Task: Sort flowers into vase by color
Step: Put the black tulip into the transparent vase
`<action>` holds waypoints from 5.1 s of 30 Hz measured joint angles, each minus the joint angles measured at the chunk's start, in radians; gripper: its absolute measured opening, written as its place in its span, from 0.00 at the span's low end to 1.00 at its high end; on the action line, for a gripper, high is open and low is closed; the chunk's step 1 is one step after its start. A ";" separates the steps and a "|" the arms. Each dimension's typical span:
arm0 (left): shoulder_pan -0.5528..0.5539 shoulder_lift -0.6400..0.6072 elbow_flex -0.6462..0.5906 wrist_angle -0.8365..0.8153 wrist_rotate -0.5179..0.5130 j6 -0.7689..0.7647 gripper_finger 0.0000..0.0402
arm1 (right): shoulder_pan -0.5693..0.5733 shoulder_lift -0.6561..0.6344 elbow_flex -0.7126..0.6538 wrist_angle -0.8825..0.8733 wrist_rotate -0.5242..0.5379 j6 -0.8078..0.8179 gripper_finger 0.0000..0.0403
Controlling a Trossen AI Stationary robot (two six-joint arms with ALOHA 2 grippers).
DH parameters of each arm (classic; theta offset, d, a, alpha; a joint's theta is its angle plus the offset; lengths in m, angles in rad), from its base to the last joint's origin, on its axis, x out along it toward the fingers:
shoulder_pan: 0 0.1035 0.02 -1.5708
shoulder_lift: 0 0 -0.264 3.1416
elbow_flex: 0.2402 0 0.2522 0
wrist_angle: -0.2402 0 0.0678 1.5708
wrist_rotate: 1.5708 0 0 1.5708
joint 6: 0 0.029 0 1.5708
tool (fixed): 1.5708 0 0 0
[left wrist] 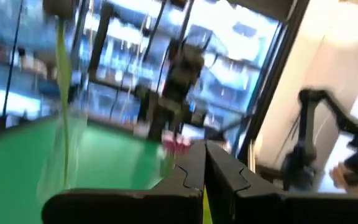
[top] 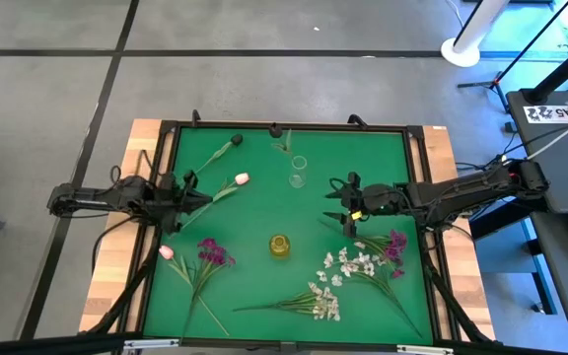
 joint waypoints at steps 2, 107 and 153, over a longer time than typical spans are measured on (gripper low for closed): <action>0.000 0.001 0.025 0.022 -0.009 0.056 0.00 | 0.000 0.000 0.000 0.031 -0.001 -0.012 0.59; 0.908 1.621 0.836 -0.911 -0.113 0.199 0.03 | 0.000 -0.001 0.000 0.133 -0.003 -0.096 0.59; 0.206 1.086 0.990 0.041 0.048 0.225 0.01 | 0.000 -0.001 0.001 0.136 0.007 -0.070 0.59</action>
